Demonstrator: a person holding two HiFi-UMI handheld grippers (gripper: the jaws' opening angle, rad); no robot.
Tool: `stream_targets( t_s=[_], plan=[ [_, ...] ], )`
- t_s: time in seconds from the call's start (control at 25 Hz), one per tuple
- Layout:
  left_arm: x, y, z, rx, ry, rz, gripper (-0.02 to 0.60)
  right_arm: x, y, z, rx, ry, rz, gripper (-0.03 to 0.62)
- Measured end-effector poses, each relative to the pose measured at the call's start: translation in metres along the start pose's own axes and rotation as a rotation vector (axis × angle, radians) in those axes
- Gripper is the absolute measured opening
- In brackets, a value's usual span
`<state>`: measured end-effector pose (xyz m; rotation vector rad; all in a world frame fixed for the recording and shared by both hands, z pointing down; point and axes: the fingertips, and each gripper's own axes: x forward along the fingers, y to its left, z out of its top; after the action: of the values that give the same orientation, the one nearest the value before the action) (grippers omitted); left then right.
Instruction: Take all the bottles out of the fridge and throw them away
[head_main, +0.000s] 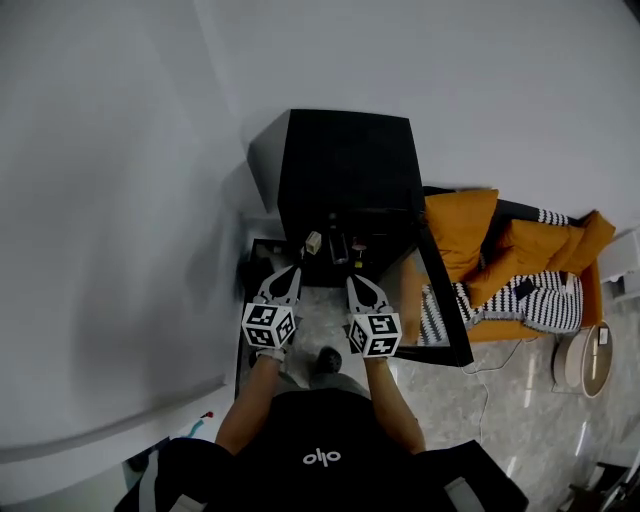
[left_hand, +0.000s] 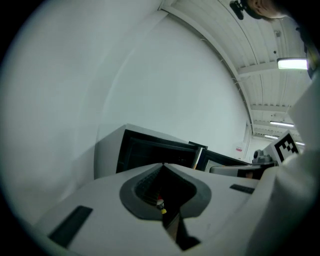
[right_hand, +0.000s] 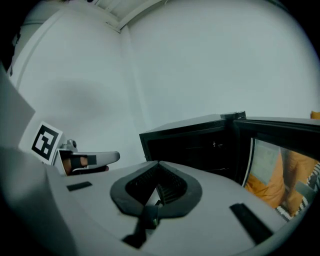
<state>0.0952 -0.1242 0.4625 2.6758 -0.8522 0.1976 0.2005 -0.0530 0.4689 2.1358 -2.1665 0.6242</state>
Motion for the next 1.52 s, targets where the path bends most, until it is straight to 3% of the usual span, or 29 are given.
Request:
stream_targets(
  t_s=[0.4,0.68,1.24,1.52],
  plan=[
    [0.021,-0.015,0.029,0.031,-0.012,-0.034,0.000,-0.002,-0.044,0.031,0.032,-0.041,-0.034,0.009],
    [0.035,-0.033,0.050,0.060,-0.036,-0.074,0.000,-0.002,-0.051,0.040,0.001,-0.052,0.005,0.009],
    [0.035,-0.035,0.044,0.068,-0.012,-0.068,0.000,0.000,-0.050,0.037,-0.010,-0.036,0.033,0.009],
    [0.025,-0.029,0.033,0.055,-0.001,-0.042,0.000,0.004,-0.043,0.015,-0.040,0.005,0.062,0.009]
  ],
)
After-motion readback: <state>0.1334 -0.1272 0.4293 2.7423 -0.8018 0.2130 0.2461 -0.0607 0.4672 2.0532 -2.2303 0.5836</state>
